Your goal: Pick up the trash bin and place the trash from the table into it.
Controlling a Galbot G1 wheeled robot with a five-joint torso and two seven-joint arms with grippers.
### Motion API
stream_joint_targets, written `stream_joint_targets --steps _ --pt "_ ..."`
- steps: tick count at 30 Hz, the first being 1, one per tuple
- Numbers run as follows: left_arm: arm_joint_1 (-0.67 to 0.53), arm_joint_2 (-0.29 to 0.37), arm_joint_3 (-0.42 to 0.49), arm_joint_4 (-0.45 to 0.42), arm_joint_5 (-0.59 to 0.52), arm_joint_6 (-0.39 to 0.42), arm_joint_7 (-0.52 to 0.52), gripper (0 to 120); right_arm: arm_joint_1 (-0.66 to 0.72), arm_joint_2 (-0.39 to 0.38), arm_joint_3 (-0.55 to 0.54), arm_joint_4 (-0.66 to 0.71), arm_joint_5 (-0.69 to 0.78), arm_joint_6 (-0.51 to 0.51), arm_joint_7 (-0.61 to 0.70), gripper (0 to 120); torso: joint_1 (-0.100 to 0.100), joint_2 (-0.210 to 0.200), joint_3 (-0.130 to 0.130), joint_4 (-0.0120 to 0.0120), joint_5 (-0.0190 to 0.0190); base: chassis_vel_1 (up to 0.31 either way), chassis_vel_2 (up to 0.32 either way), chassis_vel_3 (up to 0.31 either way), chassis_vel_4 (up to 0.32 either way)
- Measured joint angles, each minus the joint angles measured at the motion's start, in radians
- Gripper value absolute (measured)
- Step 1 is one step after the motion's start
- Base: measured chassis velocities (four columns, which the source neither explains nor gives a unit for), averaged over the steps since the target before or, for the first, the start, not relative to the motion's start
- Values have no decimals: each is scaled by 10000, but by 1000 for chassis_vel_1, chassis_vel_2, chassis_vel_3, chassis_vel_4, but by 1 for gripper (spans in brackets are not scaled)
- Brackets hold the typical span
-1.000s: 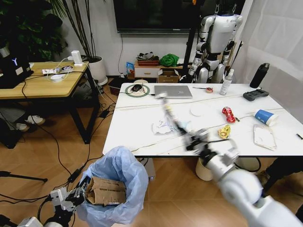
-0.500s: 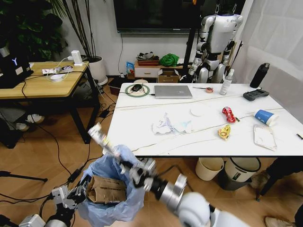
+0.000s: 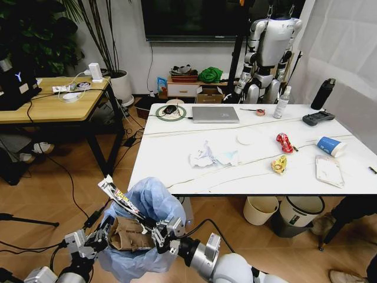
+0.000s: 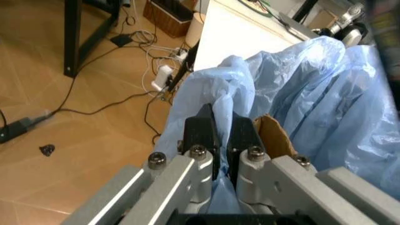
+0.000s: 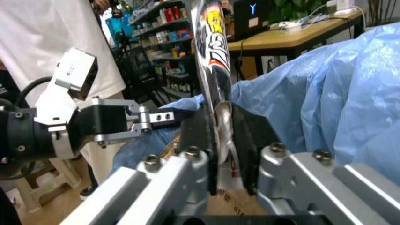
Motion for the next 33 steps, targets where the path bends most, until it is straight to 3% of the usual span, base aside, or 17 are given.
stream_joint_targets --steps 4,6,14,19,24,33 --pt "39 -28 110 1 0 0 18 0 -207 -45 309 103 -106 -38 27 33 0 0 0 0 1 0 0 0 0" --pt "37 -17 112 9 0 0 21 0 -246 -89 399 165 -121 -35 28 36 0 0 0 0 0 0 0 0 0" --pt "-16 192 49 99 -76 -1 31 0 -488 -347 1781 1297 191 -9 271 67 0 0 0 -3 0 0 0 0 0" --pt "4 178 32 108 -81 -22 54 0 394 177 2782 940 298 -1153 1225 82 0 0 0 2 -1 0 0 0 0" --pt "20 134 21 108 -75 -43 97 0 1797 1235 3780 -1079 299 -2952 2281 99 1 -1 2 -1 0 0 0 0 0" --pt "20 86 -46 176 -74 -74 130 0 4051 2198 3719 -4165 212 -3402 1954 100 1 -1 2 4 -1 0 0 0 0"
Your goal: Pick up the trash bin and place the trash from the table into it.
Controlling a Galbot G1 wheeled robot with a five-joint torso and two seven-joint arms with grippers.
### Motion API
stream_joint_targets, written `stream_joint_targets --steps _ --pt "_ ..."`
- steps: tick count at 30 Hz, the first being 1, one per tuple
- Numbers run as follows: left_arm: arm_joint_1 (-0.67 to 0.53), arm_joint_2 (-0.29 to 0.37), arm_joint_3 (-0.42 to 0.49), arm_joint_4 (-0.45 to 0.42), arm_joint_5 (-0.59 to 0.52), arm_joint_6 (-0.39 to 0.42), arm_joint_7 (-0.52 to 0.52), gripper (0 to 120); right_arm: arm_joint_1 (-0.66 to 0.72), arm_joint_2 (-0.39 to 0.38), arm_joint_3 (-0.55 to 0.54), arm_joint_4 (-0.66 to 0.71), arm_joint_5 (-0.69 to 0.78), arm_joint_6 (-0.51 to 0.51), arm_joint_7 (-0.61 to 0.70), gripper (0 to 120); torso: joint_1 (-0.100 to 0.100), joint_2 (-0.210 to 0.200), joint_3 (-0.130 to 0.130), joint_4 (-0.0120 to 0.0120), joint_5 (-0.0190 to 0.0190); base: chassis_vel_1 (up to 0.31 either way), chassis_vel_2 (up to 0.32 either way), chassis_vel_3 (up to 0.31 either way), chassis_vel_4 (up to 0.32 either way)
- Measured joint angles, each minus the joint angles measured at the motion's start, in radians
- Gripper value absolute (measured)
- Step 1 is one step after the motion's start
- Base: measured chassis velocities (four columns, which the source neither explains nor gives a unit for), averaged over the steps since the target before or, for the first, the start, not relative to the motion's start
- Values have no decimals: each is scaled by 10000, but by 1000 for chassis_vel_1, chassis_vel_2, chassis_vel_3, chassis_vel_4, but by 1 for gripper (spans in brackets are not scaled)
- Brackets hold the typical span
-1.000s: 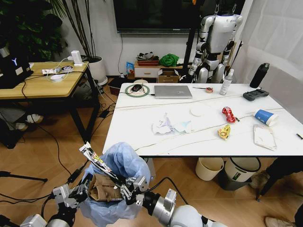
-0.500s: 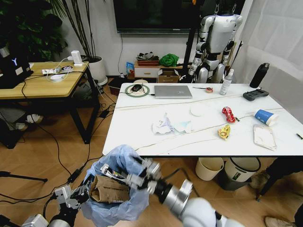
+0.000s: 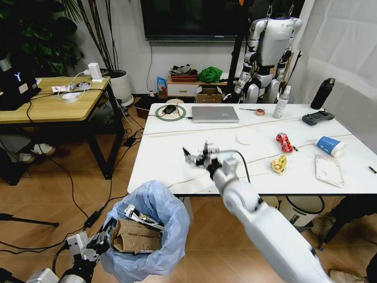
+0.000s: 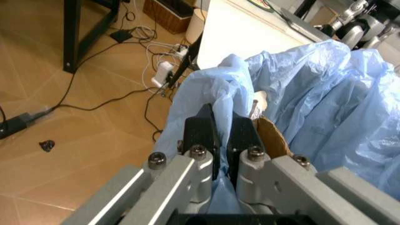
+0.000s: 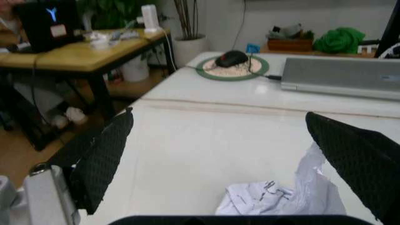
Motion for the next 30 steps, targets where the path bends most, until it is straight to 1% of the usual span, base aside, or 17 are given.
stream_joint_targets --steps 4,6,8,9,10,14,15,16,18,19,22,23,24,26,30 --pt "14 35 -66 0 -54 -9 14 0 483 127 -138 -1372 -236 33 -449 100 0 0 0 -4 1 0 0 0 0" --pt "14 71 -91 0 -95 -12 18 0 569 172 -117 -1851 -375 175 -618 93 0 0 -1 -4 2 0 0 0 0" --pt "8 116 -107 3 -134 -14 21 0 574 139 -58 -2050 -408 257 -704 84 0 0 -1 -3 2 0 0 0 0" --pt "8 116 -107 3 -134 -14 21 0 574 139 -58 -2050 -408 257 -704 84 0 0 -1 -3 2 0 0 0 0" --pt "2 135 -108 18 -147 -16 21 0 545 73 -38 -2067 -409 311 -746 81 0 0 -1 -3 2 0 0 0 0" --pt "-42 171 -92 69 -162 -17 22 0 357 -92 -1 -2007 -485 360 -792 62 0 0 -1 -5 2 0 0 0 0" --pt "-47 174 -85 72 -164 -17 22 0 309 -99 19 -1998 -515 368 -793 59 0 0 -2 -6 2 0 0 0 0" --pt "-47 174 -85 72 -164 -17 22 0 309 -99 19 -1998 -515 368 -793 59 0 0 -2 -6 2 0 0 0 0" --pt "-50 185 -81 84 -179 -17 26 0 180 -133 59 -1993 -567 416 -809 52 -2 0 -2 -5 3 0 0 0 0" --pt "-50 193 -82 93 -189 -20 29 0 118 -159 70 -1989 -595 454 -821 46 -2 0 -2 -4 2 0 0 0 0" --pt "-46 204 -86 102 -209 -32 37 0 -26 -221 74 -2023 -737 569 -865 34 -2 0 -2 -5 2 0 0 0 0" --pt "-44 204 -87 102 -217 -34 44 0 -49 -222 74 -2052 -762 609 -874 30 -2 0 -2 -5 2 0 0 0 0" --pt "-44 204 -87 102 -217 -34 44 0 -49 -222 74 -2052 -762 609 -874 30 -2 0 -2 -5 2 0 0 0 0" --pt "-41 216 -93 102 -238 -36 58 0 -73 -221 87 -2085 -779 661 -881 20 -2 0 -2 -5 2 0 0 0 0" --pt "-52 273 -122 102 -281 -39 64 0 -70 -342 91 -1884 -732 668 -881 6 -2 0 -2 -5 2 0 0 0 0"
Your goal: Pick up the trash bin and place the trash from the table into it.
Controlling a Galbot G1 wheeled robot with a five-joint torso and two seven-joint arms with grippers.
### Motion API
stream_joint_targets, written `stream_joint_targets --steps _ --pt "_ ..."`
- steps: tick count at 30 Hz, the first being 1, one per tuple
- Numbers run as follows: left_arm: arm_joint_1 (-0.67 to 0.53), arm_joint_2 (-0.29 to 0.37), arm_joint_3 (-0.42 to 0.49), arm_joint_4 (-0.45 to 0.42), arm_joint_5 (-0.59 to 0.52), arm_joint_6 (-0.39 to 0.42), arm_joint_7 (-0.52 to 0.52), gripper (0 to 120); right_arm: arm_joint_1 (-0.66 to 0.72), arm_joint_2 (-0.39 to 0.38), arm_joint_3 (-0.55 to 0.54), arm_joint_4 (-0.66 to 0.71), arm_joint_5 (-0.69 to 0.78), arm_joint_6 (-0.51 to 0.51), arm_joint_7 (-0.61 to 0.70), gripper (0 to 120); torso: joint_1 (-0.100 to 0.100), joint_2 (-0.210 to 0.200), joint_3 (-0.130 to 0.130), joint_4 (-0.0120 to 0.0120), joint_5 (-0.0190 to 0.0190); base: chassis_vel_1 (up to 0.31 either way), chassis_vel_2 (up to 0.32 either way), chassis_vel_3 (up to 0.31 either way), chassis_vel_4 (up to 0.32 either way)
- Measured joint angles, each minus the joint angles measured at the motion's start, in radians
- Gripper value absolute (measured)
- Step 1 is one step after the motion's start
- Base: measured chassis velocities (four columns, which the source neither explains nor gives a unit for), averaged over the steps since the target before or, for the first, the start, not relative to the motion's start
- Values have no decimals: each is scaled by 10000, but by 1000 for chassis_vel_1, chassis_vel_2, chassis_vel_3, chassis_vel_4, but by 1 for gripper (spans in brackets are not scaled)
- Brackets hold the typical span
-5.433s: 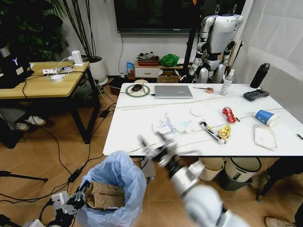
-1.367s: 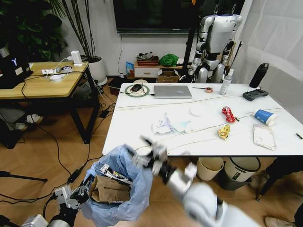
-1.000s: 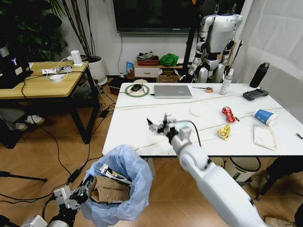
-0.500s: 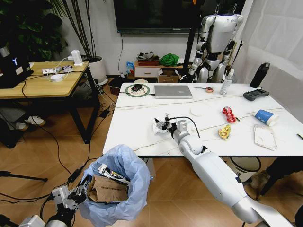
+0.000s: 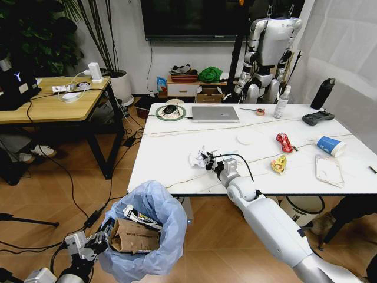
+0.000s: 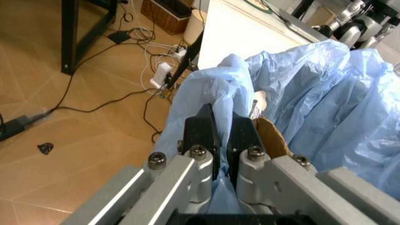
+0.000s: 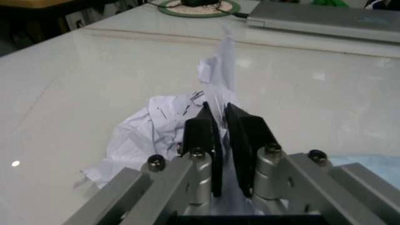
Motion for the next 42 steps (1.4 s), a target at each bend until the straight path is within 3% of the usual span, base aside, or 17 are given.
stream_joint_targets --steps 2,3,10,14,17,24,29,35,37,42 --pt "0 0 0 0 0 0 0 0 0 0 0 0 0 0 0 6 0 0 0 0 0 0 0 0 0" --pt "-22 2 0 7 -3 0 2 0 3 -47 10 130 78 -19 17 0 0 0 0 0 0 0 0 0 0" --pt "-66 4 28 33 -3 -1 1 0 -266 -261 203 789 299 83 31 0 0 0 0 1 2 0 0 0 0" --pt "-78 25 34 35 -2 -1 -5 0 -624 -531 331 1891 964 494 -140 0 0 0 0 0 -1 0 0 0 0" --pt "-60 59 7 33 -43 0 -6 0 -1163 -965 158 3650 2568 941 -447 0 0 0 0 -1 -1 0 0 0 0" --pt "-40 75 -40 -56 -85 7 -34 0 -1918 -1209 -1237 5824 3460 1560 -855 0 -1 1 -1 1 0 0 0 0 0" --pt "-43 29 -41 -103 -83 24 -52 0 -2298 -1594 -2289 6551 3372 1916 -1079 0 -1 1 -1 0 -1 0 0 0 0" --pt "-68 -47 -16 -147 -57 47 -77 0 -2910 -2055 -3300 6692 1966 2232 -1260 0 -1 1 -1 0 0 0 0 0 0" --pt "-77 -54 -10 -150 -55 50 -80 0 -3030 -2097 -3333 6683 1761 2248 -1260 4 -1 1 -1 1 -1 0 0 0 0" --pt "-123 -62 26 -140 -51 62 -87 0 -3313 -2289 -3031 6761 1348 2261 -1167 25 0 1 -1 0 1 0 0 0 0"
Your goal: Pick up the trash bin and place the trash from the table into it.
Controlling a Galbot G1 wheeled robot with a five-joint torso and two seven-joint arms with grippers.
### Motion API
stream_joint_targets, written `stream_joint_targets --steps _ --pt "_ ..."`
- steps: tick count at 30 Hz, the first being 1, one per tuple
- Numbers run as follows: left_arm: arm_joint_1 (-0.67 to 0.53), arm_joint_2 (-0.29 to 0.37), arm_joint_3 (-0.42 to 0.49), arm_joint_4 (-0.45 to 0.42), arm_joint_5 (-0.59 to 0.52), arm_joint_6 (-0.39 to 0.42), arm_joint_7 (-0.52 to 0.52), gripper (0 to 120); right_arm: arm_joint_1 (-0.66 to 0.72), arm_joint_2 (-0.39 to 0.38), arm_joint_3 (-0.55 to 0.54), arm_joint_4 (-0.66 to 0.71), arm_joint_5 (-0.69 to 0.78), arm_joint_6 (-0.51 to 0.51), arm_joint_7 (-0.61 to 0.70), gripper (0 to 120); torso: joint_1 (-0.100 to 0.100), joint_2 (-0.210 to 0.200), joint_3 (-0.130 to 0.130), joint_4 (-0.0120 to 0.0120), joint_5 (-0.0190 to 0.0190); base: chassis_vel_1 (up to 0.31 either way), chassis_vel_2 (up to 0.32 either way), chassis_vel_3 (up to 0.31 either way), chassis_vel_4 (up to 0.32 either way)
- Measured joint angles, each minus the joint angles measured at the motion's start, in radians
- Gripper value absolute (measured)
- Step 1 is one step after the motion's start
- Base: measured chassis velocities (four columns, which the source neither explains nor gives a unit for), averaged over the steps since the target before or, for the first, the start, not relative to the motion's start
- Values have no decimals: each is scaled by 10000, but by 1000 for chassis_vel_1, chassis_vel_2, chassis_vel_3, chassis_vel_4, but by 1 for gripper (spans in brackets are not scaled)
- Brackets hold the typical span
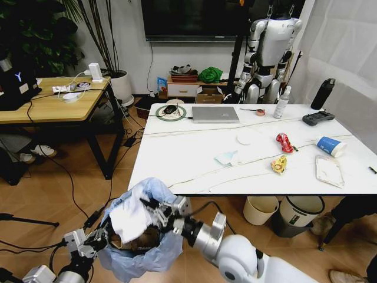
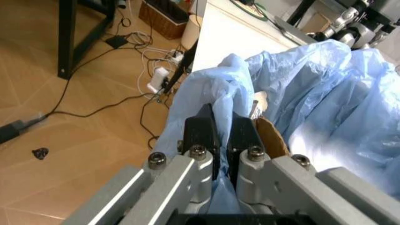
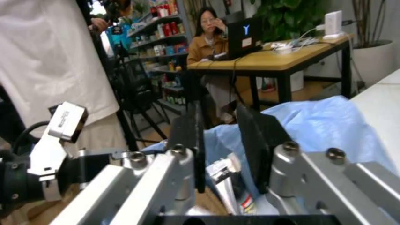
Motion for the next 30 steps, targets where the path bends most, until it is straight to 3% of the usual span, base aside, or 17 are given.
stream_joint_targets --steps 2,6,11,18,24,30 --pt "-6 -2 10 14 1 1 -2 0 -20 -56 109 70 -23 -2 34 27 0 0 0 0 0 0 0 0 0" --pt "-33 -25 55 52 12 6 -4 0 -95 -165 756 340 -196 -20 308 45 0 0 0 0 0 0 0 0 0" --pt "-33 -31 71 72 17 6 -3 0 -77 163 2135 272 -568 -900 1018 62 1 0 1 0 0 0 0 0 0" --pt "-45 10 93 106 22 -9 35 0 362 810 4679 -1665 -728 -2256 2163 92 2 -1 2 0 1 0 0 0 0" --pt "-40 39 95 112 7 -24 75 0 930 1206 5697 -3318 -551 -2678 2514 100 2 -1 2 0 0 0 0 0 0" --pt "-43 74 78 118 -11 -31 89 0 1491 1475 5792 -4628 182 -2899 2550 100 2 -1 2 -1 0 0 0 0 0"
